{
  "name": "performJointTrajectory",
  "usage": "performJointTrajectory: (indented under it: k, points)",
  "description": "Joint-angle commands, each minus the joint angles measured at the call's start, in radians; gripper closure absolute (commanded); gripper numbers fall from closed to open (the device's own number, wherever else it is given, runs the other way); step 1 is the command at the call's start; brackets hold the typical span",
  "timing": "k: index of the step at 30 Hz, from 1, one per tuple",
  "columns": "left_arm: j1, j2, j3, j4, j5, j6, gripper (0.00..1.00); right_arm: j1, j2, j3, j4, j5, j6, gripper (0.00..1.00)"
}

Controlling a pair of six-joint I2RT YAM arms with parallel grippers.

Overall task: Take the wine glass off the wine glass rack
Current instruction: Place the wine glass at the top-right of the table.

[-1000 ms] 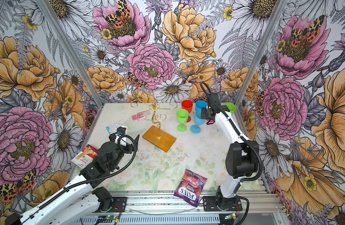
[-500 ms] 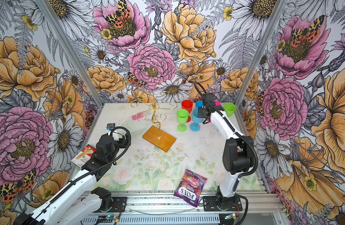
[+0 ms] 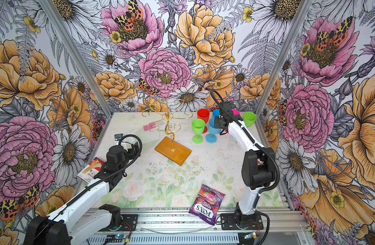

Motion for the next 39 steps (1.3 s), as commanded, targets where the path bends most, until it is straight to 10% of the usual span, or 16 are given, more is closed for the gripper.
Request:
performJointTrajectory:
  k: [1, 25, 39]
  points:
    - [0.025, 0.016, -0.015, 0.079, 0.028, -0.001, 0.01, 0.005, -0.009, -0.014, 0.034, 0.015, -0.005, 1.0]
    - [0.155, 0.179, -0.016, 0.297, 0.07, 0.092, 0.01, 0.006, -0.003, -0.046, 0.033, -0.029, 0.024, 0.79]
    - [0.186, 0.294, -0.057, 0.499, 0.141, 0.13, 0.01, -0.076, -0.204, -0.114, 0.078, -0.092, 0.032, 0.3]
